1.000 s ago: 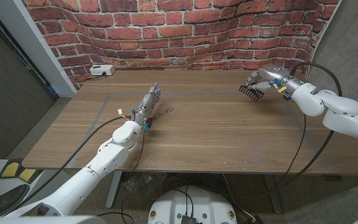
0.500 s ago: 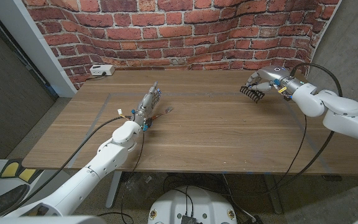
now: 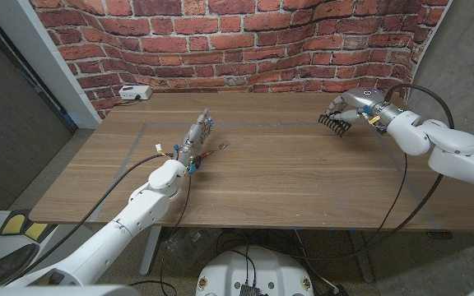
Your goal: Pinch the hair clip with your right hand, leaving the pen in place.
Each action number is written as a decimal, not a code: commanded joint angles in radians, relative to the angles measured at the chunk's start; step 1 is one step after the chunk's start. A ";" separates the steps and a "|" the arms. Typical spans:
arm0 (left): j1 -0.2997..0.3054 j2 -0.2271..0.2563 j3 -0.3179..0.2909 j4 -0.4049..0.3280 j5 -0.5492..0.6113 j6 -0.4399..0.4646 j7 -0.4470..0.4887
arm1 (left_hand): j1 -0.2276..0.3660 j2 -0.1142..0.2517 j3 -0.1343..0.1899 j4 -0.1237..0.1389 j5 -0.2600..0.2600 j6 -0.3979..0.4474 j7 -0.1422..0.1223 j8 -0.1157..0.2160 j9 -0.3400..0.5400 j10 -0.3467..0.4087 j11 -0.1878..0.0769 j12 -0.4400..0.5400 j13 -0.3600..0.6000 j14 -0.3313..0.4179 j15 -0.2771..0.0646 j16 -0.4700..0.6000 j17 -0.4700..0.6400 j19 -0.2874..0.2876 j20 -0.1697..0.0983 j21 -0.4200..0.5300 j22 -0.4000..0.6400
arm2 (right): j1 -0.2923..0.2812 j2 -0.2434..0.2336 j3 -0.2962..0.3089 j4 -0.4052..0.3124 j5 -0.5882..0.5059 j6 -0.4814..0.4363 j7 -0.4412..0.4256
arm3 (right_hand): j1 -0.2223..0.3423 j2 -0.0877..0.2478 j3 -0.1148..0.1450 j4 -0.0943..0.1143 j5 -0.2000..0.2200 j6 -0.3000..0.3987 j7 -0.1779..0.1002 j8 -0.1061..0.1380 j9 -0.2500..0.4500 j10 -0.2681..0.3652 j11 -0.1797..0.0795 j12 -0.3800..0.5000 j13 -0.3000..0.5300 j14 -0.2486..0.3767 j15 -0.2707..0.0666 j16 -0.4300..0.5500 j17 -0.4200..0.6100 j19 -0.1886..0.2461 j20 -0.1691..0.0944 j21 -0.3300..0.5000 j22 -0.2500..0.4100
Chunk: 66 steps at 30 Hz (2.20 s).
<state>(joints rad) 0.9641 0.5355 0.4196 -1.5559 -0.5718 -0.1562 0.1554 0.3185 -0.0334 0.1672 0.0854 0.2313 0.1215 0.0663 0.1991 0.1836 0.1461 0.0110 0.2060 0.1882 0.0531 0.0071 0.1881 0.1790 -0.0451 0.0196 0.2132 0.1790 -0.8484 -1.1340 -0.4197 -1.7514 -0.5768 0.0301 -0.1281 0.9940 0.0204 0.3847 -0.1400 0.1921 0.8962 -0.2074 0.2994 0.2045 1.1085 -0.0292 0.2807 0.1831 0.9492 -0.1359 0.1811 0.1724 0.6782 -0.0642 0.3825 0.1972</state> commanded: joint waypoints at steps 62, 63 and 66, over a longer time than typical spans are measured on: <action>0.005 0.013 -0.011 -0.014 -0.005 0.003 0.001 | 0.009 0.011 -0.006 -0.003 -0.004 0.002 -0.007 -0.003 0.002 -0.001 -0.001 -0.002 0.004 -0.002 0.003 -0.001 0.004 -0.004 0.010 -0.005 0.004 | 0.077 0.089 -0.116 0.126 -0.065 -0.147 0.027 | -0.112 -0.038 -0.032 0.031 -0.003 -0.116 0.001 -0.069 0.003 0.068 -0.180 -0.046 0.036 -0.080 -0.039 -0.006 0.002 -0.024 0.030 -0.019 -0.002; 0.006 0.013 -0.012 -0.014 -0.005 0.003 0.001 | 0.009 0.011 -0.006 -0.003 -0.004 0.003 -0.006 -0.003 0.002 -0.001 -0.002 -0.002 0.004 -0.003 0.003 -0.001 0.004 -0.004 0.010 -0.005 0.004 | 0.080 0.091 -0.121 0.132 -0.069 -0.150 0.025 | -0.112 -0.038 -0.032 0.031 -0.003 -0.117 0.002 -0.069 0.003 0.067 -0.180 -0.046 0.036 -0.080 -0.039 -0.006 0.002 -0.023 0.030 -0.019 -0.002; 0.007 0.013 -0.012 -0.016 -0.004 0.003 0.004 | 0.010 0.012 -0.006 -0.003 -0.004 0.003 -0.007 -0.003 0.002 -0.002 0.000 -0.002 0.004 -0.002 0.003 -0.001 0.004 -0.004 0.010 -0.005 0.004 | 0.090 0.098 -0.132 0.151 -0.068 -0.158 0.030 | -0.114 -0.039 -0.032 0.032 -0.003 -0.120 0.000 -0.071 0.003 0.060 -0.180 -0.048 0.037 -0.081 -0.039 -0.006 0.002 -0.023 0.032 -0.020 -0.002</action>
<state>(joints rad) 0.9631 0.5454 0.4100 -1.5612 -0.5770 -0.1564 0.1519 0.3263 -0.0254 0.1630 0.0811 0.2313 0.1215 0.0663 0.1991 0.1836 0.1462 0.0110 0.2060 0.1882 0.0532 0.0072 0.1881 0.1790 -0.0487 0.0232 0.2132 0.1789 -0.7897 -1.0621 -0.5125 -1.6597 -0.6290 -0.0938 -0.0866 0.8852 -0.0222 0.3544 -0.1102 0.1843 0.7800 -0.2057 0.2323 0.2044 1.0655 -0.0987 0.2340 0.2169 0.8685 -0.1121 0.1696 0.1727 0.6528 -0.0389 0.3687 0.1955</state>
